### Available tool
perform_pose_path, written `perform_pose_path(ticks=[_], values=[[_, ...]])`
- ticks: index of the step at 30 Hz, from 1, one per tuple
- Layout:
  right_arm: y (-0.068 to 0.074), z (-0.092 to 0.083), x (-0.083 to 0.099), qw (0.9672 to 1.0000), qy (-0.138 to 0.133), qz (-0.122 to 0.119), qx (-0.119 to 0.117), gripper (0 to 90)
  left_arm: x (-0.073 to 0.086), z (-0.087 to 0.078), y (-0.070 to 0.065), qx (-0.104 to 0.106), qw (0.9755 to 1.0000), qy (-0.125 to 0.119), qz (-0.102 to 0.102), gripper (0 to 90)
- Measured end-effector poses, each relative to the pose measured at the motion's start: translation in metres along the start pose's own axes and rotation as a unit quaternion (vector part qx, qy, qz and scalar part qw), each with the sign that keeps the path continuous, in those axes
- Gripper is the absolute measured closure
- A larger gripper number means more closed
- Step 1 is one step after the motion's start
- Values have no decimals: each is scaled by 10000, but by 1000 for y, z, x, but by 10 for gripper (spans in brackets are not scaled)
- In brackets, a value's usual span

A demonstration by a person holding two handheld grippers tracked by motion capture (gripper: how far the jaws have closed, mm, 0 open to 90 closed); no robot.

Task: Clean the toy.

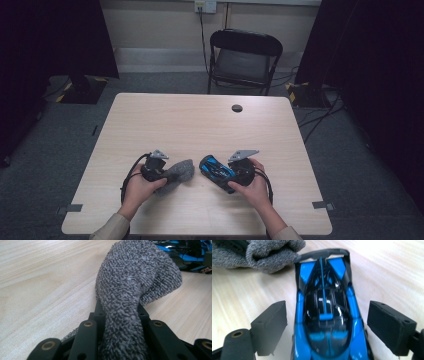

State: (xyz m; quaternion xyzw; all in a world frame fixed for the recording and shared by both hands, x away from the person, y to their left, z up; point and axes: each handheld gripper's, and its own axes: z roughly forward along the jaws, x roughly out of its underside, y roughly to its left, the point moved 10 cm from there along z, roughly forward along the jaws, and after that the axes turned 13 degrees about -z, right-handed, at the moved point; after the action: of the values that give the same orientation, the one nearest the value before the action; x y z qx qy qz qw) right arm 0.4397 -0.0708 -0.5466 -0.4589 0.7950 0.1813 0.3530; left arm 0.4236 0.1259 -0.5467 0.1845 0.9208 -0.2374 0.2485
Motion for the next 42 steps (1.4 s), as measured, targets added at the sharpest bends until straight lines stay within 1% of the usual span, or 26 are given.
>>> perform_pose_path(ticks=[1,3,7,8,9,10,12,13,16,18,21,24,25,26,28,31,34,38,41,42], values=[[-2,1,-2,10000,24,-27,73,159,0,0,0,5,10000,5,1,716],[-5,3,-8,9999,-13,-24,129,155,0,0,0,8,10000,1,11,715],[-4,11,-15,9999,19,-90,98,162,1,0,0,35,10000,-13,4,715],[-2,14,-15,9999,34,-117,47,154,1,0,0,38,10000,-10,21,716],[-2,16,-15,9999,30,-137,74,156,1,0,0,41,10000,-13,32,716],[-3,19,-16,9999,22,-103,99,158,1,0,0,33,10000,-29,23,716],[-5,26,-15,9998,99,-70,134,158,1,0,0,54,10000,-35,2,716],[-4,29,-14,9998,129,-76,103,158,1,0,0,56,10000,-35,-6,716],[-3,36,-11,9996,236,-139,102,161,1,0,0,53,10000,-42,1,716],[0,38,-10,9995,243,-189,42,148,1,0,0,57,10000,-49,-6,716],[1,40,-11,9993,269,-267,59,147,1,0,0,70,10000,-53,-30,716],[2,40,-10,9984,316,-440,142,155,1,0,0,71,10000,-52,-39,716],[2,40,-10,9983,313,-450,174,173,1,0,0,74,9999,-52,-43,716],[1,40,-10,9978,323,-510,260,242,1,0,1,76,9999,-53,-51,716],[2,39,-10,9978,306,-545,239,254,1,0,0,82,9999,-55,-63,716],[2,37,-9,9976,342,-553,250,255,1,0,0,91,9999,-65,-80,716],[2,37,-8,9977,319,-548,247,256,1,-1,-1,105,9999,-75,-96,716],[1,34,-6,9985,233,-434,248,256,0,0,-3,132,9998,-85,-92,716],[1,30,-6,9987,153,-416,245,256,0,0,-4,152,9998,-72,-91,716],[2,28,-7,9987,134,-447,211,256,0,0,-4,159,9998,-70,-96,716]])
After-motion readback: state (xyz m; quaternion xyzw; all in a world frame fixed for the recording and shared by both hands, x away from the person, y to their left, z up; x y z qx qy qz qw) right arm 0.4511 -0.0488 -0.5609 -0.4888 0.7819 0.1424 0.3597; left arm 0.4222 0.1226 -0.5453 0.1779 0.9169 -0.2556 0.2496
